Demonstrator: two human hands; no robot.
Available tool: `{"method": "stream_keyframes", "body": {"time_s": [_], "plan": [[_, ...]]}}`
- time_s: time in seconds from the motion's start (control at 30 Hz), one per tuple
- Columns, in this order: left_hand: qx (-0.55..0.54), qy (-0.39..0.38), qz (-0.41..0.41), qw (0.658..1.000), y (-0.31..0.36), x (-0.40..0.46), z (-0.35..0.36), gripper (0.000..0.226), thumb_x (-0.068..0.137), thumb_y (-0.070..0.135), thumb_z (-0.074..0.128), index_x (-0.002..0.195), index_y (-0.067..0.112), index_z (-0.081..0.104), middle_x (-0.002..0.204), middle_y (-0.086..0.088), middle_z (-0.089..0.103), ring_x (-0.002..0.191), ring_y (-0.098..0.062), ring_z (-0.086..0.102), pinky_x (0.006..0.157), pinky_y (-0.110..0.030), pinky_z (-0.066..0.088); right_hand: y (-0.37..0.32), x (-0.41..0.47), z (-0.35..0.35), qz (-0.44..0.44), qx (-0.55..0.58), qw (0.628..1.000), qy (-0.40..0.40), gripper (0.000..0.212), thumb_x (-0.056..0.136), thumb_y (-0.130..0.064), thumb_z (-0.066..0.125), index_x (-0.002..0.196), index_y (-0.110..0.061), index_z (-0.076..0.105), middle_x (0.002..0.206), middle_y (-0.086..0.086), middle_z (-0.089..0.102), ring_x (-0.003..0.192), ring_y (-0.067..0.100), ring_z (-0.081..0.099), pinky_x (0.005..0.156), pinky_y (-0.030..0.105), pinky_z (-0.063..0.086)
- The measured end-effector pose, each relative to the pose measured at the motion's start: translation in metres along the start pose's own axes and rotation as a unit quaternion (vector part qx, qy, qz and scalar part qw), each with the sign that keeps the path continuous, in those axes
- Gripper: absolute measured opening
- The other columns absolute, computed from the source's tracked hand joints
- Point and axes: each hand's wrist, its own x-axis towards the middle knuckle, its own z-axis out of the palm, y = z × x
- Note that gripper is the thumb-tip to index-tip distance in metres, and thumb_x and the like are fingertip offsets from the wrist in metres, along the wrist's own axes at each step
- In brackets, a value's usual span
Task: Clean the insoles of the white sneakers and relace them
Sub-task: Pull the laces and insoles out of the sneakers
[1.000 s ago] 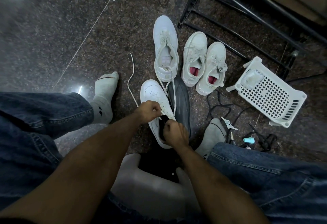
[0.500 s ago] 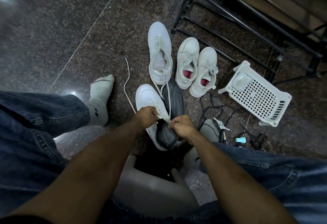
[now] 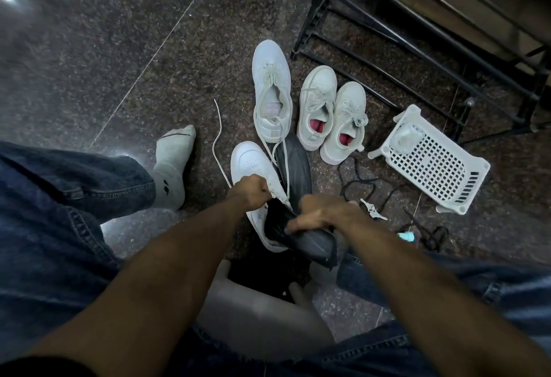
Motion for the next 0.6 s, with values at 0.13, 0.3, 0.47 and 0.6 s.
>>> {"method": "stream_keyframes", "body": {"time_s": [0.13,0.3,0.47,0.6], "plan": [[0.020,-0.002,-0.021,1.000,0.006,-0.002,-0.005,0.012,0.082,0.032,0.064,0.082,0.021,0.065,0.099,-0.003,0.068,0.093,-0.026,0.063,0.079,-0.033,0.053,-0.046,0.022,0.052,0.038,-0.104,0.990,0.087,0.073,0.087,-0.042,0.063,0.139,-0.002,0.030,0.129,0.013,0.056,0.110,0.037,0.060,0.083,0.052,0.051],[0.043,0.004,-0.022,0.999,0.012,-0.005,-0.008,0.017,0.083,0.032,0.062,0.088,0.017,0.069,0.096,-0.003,0.067,0.091,-0.026,0.063,0.070,-0.028,0.045,-0.054,0.035,0.075,0.080,-0.177,0.976,0.104,0.049,0.099,0.000,0.027,0.147,0.002,0.017,0.136,0.025,0.046,0.108,0.049,0.057,0.078,0.065,0.047],[0.049,0.012,-0.016,0.999,0.012,-0.010,-0.012,0.014,0.082,0.031,0.063,0.080,0.017,0.064,0.093,-0.005,0.066,0.088,-0.027,0.062,0.067,-0.028,0.042,-0.038,0.003,0.030,-0.032,-0.188,0.981,0.029,0.054,0.084,-0.027,0.064,0.131,-0.007,0.048,0.125,0.010,0.061,0.111,0.030,0.061,0.085,0.038,0.051],[0.048,0.008,-0.017,0.999,0.008,-0.013,-0.020,0.016,0.081,0.032,0.064,0.071,0.021,0.057,0.091,-0.005,0.065,0.086,-0.027,0.061,0.067,-0.029,0.041,-0.017,-0.019,-0.022,-0.041,-0.128,0.985,-0.109,0.040,0.061,-0.033,0.075,0.096,-0.016,0.064,0.097,0.005,0.068,0.084,0.024,0.067,0.079,0.038,0.057]]}}
